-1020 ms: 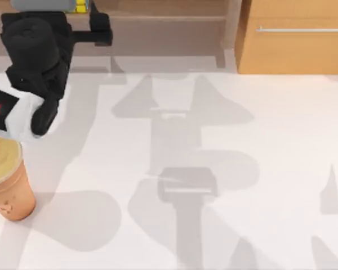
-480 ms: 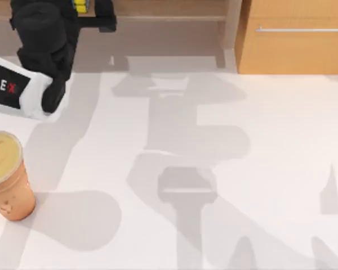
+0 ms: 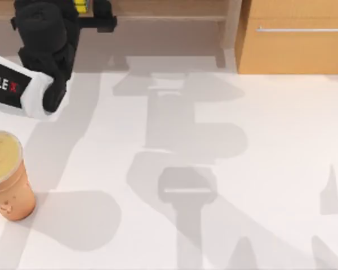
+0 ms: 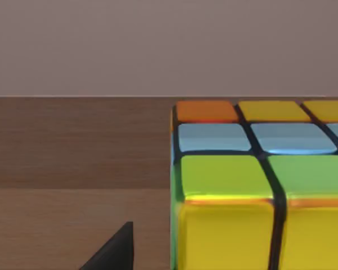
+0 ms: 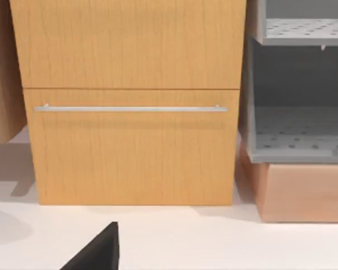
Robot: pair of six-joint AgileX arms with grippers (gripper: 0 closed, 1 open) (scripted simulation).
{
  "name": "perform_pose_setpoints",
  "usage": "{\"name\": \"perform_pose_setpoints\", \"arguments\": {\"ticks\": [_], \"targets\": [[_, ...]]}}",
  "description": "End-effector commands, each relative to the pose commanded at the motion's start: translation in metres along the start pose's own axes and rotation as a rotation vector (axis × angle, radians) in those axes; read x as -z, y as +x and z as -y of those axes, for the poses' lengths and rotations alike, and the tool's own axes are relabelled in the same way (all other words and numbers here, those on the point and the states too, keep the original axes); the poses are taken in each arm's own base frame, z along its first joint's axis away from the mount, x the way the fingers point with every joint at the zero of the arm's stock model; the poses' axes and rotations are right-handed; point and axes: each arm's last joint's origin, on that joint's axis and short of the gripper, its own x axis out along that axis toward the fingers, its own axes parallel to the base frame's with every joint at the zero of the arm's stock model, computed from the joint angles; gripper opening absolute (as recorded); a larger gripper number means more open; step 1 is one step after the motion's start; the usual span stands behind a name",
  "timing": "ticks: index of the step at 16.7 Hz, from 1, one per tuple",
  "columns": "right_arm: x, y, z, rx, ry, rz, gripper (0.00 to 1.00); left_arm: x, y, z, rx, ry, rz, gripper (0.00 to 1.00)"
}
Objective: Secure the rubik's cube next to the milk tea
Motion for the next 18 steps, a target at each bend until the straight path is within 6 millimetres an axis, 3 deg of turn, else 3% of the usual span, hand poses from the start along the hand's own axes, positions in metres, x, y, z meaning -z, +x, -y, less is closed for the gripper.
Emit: {"name": "perform_pose_setpoints", "arguments": {"ticks": [10,18], "targets": [[0.0,0.0,0.0,0.0,0.0,0.0,1.0,0.0,0.0,0.0,0.0,0.0,0.0,0.02],[0.0,0.0,0.0,0.0,0.0,0.0,1.0,0.0,0.0,0.0,0.0,0.0,0.0,0.0]]}}
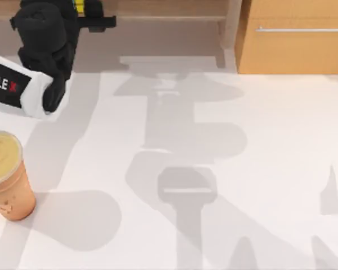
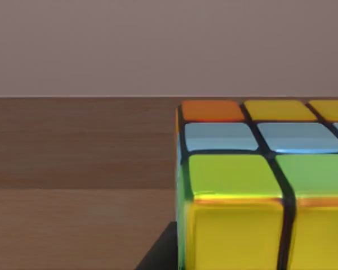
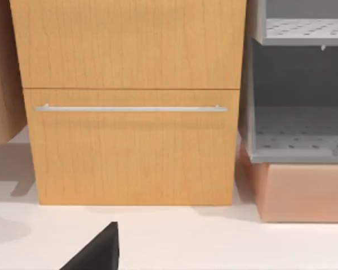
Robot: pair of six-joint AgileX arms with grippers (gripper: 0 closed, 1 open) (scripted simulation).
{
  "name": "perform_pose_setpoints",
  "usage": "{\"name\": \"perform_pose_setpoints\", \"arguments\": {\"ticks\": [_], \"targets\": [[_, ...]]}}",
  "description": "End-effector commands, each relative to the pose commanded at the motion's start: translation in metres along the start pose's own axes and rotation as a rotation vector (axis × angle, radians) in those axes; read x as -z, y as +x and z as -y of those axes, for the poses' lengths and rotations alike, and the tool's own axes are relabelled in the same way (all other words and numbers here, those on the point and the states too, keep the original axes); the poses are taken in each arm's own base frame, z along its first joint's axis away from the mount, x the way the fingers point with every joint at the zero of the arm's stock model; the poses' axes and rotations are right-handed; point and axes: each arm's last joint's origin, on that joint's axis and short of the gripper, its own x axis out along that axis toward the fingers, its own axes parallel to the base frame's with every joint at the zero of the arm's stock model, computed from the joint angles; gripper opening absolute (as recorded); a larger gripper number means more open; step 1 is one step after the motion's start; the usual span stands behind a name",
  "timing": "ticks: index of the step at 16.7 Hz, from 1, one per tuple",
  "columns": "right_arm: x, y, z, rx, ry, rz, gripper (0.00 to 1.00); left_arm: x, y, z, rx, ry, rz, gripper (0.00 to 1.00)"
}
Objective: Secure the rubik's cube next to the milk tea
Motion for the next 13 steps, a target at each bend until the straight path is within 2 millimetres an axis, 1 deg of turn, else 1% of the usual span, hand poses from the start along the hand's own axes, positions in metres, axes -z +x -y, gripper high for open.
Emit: {"name": "perform_pose_setpoints", "arguments": {"ticks": [3,8,10,13], "targets": [[0.0,0.0,0.0,0.0,0.0,0.0,1.0,-0.002,-0.001,0.002,-0.008,-0.008,0.009,0.0],[0.0,0.0,0.0,0.0,0.0,0.0,1.0,-0.017,-0.003,0.004,-0.059,-0.053,0.051,0.0],[0.0,0.0,0.0,0.0,0.0,0.0,1.0,-0.018,-0.003,0.004,-0.057,-0.048,0.048,0.0],[0.0,0.0,0.0,0.0,0.0,0.0,1.0,-0.015,-0.001,0.002,-0.028,-0.023,0.026,0.0]]}}
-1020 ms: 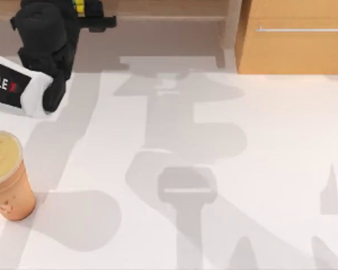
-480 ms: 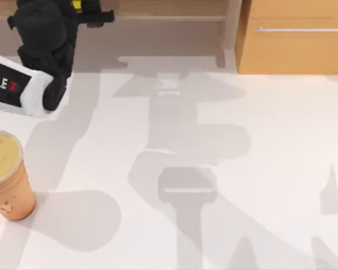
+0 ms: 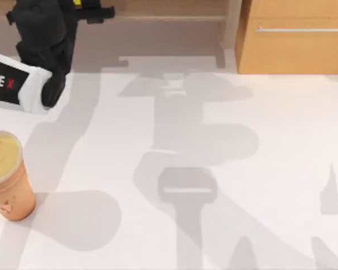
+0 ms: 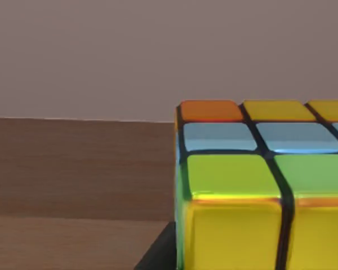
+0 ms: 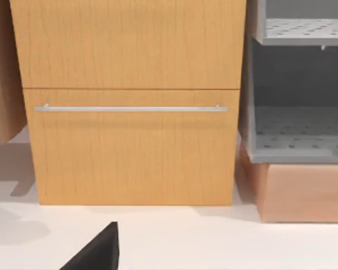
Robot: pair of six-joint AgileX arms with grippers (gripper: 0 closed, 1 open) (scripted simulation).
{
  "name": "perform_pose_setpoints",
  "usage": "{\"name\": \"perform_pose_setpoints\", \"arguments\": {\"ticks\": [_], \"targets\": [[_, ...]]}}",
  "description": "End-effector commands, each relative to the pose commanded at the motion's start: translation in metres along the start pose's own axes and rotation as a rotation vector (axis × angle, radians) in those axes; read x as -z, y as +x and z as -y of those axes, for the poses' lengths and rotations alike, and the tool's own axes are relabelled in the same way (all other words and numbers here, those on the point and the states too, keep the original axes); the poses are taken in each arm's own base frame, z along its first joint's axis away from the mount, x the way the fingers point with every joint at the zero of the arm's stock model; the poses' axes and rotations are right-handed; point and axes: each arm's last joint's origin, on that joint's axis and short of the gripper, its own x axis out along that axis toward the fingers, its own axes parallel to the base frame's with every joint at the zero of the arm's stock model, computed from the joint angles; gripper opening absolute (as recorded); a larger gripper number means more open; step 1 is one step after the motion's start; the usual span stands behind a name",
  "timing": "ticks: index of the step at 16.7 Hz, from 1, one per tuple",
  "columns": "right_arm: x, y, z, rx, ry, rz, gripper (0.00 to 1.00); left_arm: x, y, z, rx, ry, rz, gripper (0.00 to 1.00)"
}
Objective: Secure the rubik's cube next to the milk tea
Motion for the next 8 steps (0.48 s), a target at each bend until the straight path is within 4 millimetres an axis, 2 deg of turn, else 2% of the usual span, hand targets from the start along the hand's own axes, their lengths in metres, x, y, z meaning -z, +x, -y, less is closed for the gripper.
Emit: {"name": "perform_pose_setpoints", "arguments": {"ticks": [5,8], "targets": [[0.0,0.0,0.0,0.0,0.0,0.0,1.0,0.0046,0.0004,-0.0008,0.03,0.024,-0.026,0.0],[0.0,0.0,0.0,0.0,0.0,0.0,1.0,-0.0017,0.0006,-0.0001,0.03,0.029,-0.016,0.0]]}}
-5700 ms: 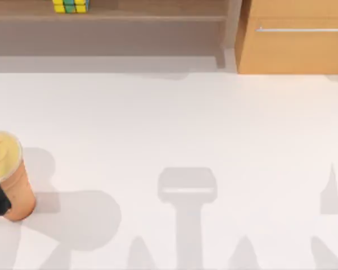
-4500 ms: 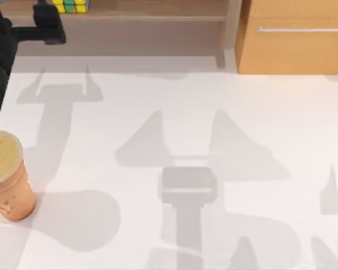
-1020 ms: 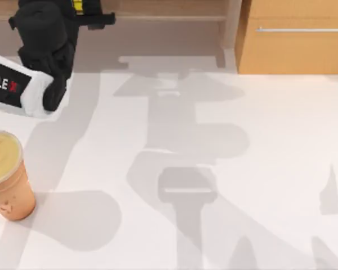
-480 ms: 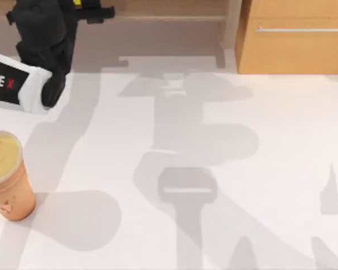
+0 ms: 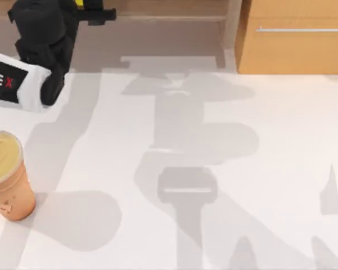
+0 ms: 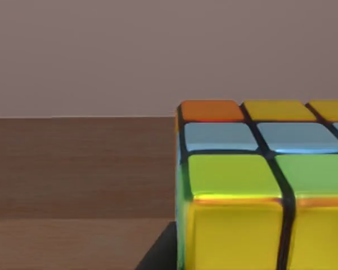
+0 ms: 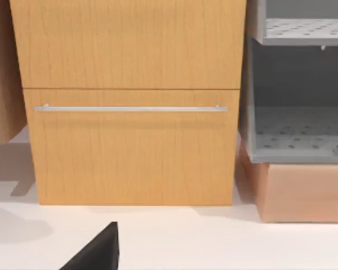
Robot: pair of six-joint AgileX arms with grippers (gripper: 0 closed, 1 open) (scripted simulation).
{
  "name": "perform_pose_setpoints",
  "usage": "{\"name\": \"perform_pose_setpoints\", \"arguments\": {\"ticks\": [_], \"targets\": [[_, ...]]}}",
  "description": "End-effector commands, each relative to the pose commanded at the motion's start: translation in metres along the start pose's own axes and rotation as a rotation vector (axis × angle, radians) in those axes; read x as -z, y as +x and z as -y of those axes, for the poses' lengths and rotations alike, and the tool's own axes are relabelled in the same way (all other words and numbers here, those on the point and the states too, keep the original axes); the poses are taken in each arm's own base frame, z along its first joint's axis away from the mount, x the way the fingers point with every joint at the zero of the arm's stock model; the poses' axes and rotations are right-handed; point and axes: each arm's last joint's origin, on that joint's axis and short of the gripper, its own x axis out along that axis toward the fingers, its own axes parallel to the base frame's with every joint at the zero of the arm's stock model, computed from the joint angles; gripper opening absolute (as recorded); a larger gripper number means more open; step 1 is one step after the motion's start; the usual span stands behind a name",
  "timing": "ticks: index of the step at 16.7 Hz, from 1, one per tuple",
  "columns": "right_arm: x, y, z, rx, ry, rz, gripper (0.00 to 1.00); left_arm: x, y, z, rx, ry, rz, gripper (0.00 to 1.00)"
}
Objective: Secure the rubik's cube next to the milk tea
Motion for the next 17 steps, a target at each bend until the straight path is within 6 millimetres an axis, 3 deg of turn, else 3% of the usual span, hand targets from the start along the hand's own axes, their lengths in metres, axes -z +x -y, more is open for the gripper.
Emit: {"name": "perform_pose_setpoints", "arguments": {"ticks": [2,4,9,13,17], "targets": [[0.0,0.0,0.0,0.0,0.0,0.0,1.0,-0.02,0.003,-0.011,-0.023,0.027,0.014,0.0],[0.0,0.0,0.0,0.0,0.0,0.0,1.0,-0.043,0.006,-0.036,-0.07,0.076,0.001,0.0],[0.0,0.0,0.0,0.0,0.0,0.0,1.0,-0.087,-0.007,-0.124,-0.208,0.238,-0.22,0.0],[0.0,0.0,0.0,0.0,0.0,0.0,1.0,-0.086,-0.049,-0.192,-0.252,0.303,-0.611,0.0],[0.0,0.0,0.0,0.0,0.0,0.0,1.0,-0.059,-0.104,-0.226,-0.178,0.243,-1.068,0.0]]}}
